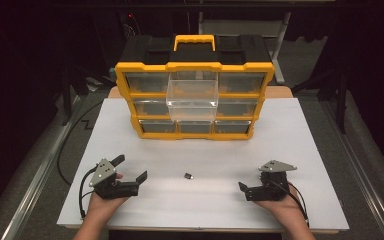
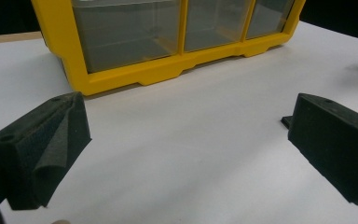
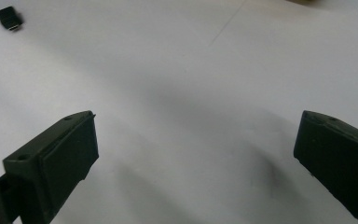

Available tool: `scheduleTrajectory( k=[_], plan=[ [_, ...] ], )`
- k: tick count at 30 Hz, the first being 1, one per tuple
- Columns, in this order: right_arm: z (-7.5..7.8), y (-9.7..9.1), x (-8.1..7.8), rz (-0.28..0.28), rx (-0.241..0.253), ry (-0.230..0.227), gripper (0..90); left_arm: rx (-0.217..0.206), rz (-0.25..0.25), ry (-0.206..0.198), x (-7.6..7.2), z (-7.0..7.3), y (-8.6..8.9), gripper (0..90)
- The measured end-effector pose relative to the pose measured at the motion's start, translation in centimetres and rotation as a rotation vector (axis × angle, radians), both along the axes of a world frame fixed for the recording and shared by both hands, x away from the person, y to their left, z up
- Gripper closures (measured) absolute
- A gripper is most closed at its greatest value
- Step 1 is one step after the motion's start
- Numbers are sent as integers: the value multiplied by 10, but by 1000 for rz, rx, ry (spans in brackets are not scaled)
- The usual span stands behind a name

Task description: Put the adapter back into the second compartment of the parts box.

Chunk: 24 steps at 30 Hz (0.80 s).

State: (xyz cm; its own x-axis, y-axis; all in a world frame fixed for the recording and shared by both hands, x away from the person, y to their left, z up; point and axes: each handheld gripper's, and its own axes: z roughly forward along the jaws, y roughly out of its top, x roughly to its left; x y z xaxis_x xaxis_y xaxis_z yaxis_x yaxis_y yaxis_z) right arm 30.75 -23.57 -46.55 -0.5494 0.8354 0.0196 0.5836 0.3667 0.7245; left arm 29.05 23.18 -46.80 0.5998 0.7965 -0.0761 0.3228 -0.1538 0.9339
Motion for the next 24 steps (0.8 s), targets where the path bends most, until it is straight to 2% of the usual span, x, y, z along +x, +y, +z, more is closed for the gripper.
scheduleTrajectory(
  k=[2,5,7,11,15,18,24],
  plan=[
    [0,2,0,22,4,1,6,11,-1,-2,0,0,0,3],
    [1,7,1,50,8,-1,8,-3,2,-8,1,0,1,3],
    [1,11,2,69,9,-1,9,2,-1,-11,1,0,1,3],
    [0,21,5,105,-14,1,11,-4,-4,-18,-1,1,1,3],
    [-1,34,7,148,-20,9,11,11,-11,-19,-2,0,0,3],
    [0,46,10,183,-35,15,20,-10,-5,-25,-2,1,0,3],
    [2,67,16,244,-61,9,27,-12,-11,-25,-2,1,1,3]
  ],
)
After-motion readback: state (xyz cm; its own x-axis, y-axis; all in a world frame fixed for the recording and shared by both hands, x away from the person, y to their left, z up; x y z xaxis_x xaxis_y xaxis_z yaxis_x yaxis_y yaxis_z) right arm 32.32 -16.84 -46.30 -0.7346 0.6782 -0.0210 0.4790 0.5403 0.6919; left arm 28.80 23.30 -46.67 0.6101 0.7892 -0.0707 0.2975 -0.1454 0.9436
